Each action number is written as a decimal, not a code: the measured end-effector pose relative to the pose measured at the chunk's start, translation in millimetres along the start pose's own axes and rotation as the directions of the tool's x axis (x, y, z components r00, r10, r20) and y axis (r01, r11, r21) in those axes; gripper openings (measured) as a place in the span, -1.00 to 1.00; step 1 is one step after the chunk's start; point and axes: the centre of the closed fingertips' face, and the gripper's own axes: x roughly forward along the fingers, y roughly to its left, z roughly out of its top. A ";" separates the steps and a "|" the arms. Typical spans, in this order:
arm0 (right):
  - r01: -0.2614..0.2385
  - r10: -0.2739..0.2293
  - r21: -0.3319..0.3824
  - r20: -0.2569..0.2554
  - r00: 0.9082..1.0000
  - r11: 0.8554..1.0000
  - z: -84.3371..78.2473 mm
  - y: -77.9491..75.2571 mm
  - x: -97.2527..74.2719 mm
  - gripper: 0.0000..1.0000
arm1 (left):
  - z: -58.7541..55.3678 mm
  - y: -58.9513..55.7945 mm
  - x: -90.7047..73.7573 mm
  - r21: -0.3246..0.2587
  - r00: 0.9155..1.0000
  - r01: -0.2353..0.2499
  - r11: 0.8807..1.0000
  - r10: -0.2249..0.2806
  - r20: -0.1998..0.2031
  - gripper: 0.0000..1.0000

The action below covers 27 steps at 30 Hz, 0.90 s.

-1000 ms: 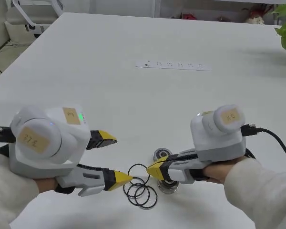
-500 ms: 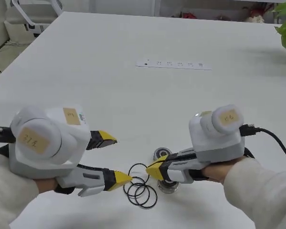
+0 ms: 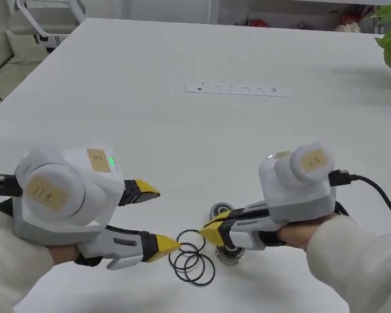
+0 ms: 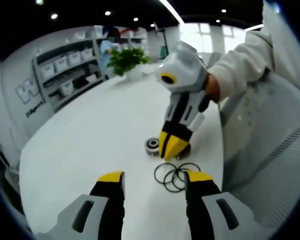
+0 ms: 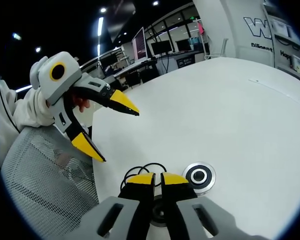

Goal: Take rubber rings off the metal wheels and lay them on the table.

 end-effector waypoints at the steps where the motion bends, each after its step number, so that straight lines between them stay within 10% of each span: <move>1: 0.001 -0.001 0.001 0.004 1.000 1.000 0.9 -0.7 -0.6 -0.97 | 0.2 0.0 0.0 0.000 1.000 0.000 1.000 0.000 0.001 -0.03; 27: 0.024 -0.025 0.009 0.121 0.992 1.000 35.5 -7.4 -24.0 -0.86 | 2.0 1.6 -1.0 -0.011 1.000 -0.005 1.000 0.005 0.010 -0.01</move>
